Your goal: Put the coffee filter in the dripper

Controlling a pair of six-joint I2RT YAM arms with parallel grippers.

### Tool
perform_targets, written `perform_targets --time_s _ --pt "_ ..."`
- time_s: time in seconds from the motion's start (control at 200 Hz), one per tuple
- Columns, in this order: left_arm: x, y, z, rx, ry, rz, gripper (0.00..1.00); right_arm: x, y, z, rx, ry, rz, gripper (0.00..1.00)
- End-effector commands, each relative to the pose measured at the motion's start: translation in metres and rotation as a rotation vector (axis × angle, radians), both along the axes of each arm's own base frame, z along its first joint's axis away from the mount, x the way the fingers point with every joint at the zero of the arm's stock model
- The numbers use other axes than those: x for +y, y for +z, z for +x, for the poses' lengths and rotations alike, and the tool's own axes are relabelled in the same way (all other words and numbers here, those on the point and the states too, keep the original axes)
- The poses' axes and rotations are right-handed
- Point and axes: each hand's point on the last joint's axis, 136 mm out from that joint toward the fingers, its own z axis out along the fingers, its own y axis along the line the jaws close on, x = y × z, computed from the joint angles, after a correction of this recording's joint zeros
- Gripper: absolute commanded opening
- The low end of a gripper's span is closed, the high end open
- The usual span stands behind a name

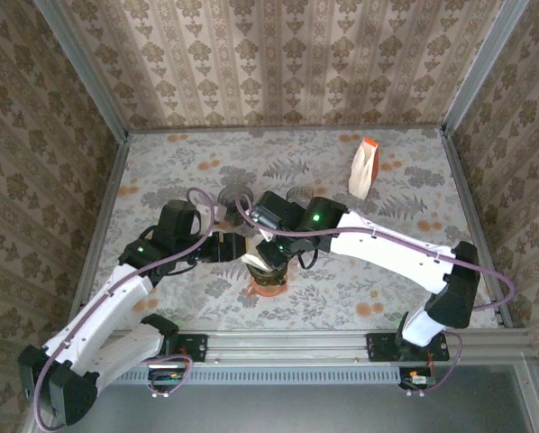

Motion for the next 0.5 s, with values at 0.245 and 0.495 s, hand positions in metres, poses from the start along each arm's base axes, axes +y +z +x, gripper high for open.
perform_targets --time_s 0.245,0.495 --pt "-0.007 0.003 0.000 -0.010 -0.034 0.006 0.54 0.030 0.004 -0.034 0.098 0.161 0.094 0.11" --pt "-0.010 0.001 -0.001 -0.001 -0.041 0.005 0.51 0.033 -0.007 -0.041 0.138 0.176 0.089 0.10"
